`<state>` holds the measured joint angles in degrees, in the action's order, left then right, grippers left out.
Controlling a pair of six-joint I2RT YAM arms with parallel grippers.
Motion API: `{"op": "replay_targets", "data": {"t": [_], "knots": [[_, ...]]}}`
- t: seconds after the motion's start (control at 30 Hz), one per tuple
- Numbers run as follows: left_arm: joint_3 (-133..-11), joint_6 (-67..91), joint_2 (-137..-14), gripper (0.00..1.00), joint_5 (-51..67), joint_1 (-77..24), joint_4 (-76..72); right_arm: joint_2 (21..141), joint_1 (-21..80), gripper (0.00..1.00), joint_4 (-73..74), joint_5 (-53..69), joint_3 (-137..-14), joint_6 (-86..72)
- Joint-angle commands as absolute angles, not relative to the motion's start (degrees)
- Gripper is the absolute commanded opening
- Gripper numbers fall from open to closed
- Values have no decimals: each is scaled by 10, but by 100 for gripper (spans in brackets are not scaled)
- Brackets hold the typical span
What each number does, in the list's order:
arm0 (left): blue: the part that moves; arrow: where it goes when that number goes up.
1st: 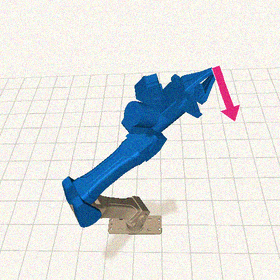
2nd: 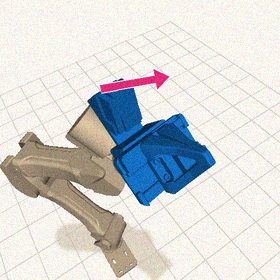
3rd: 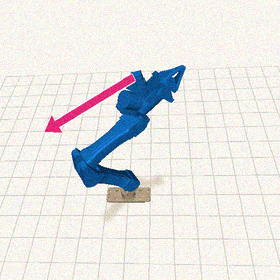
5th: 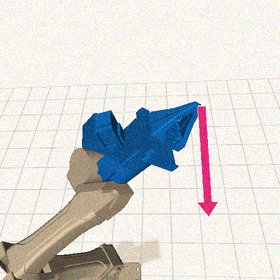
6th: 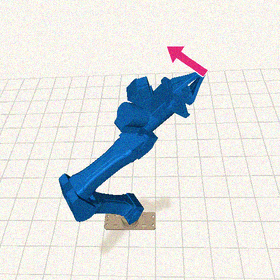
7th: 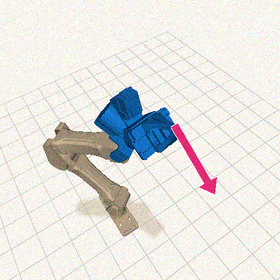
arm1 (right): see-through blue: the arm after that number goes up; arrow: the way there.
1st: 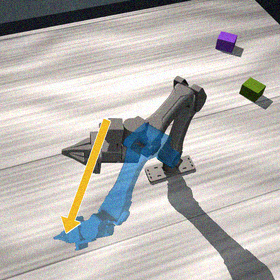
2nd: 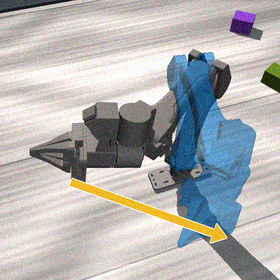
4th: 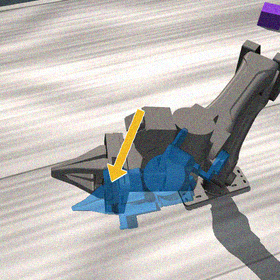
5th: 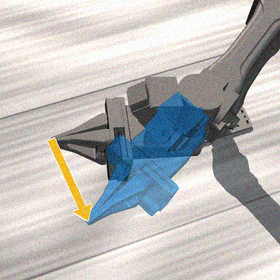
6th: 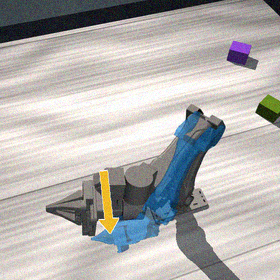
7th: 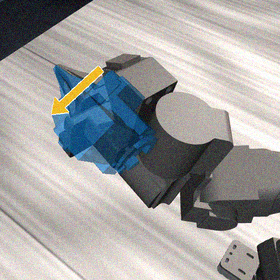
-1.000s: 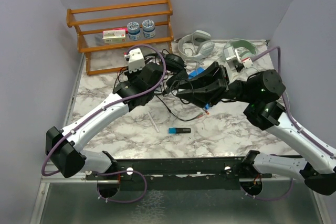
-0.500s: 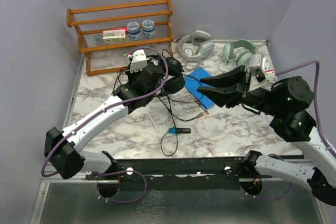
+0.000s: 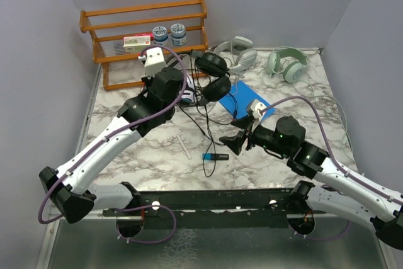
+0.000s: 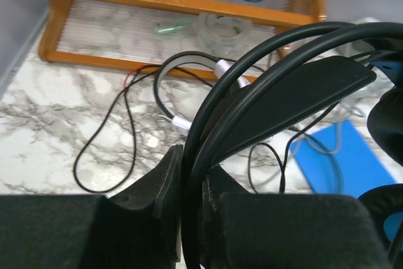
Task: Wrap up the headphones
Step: Wrap the headphones cable around the headphones.
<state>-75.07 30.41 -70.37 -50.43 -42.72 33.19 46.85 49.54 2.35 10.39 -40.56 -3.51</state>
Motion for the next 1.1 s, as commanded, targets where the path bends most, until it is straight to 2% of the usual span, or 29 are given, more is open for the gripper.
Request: {"op": "replay_targets", "data": {"t": [0.0,0.1,0.33,0.47,0.67,0.8,0.93,1.07], "knots": [[-830,375,-668,0,-443,-425,343,425,498,82,-159,72,-322,-47],[-863,390,-657,0,-417,-425,358,428,498,87,-221,60,-277,-52],[-931,402,-647,0,-358,-425,370,490,497,89,-356,-19,-229,-72],[-976,404,-657,0,-325,-425,379,558,497,89,-377,-29,-273,-63],[-1039,398,-674,0,-324,-425,384,623,494,88,-402,109,-321,-69],[-1072,397,-690,0,-328,-425,384,679,494,86,-453,133,-347,-95],[-1102,397,-706,0,-320,-425,384,752,495,92,-511,94,-389,-100],[-1120,393,-714,0,-316,-425,385,810,494,98,-541,-7,-428,-84]]}}
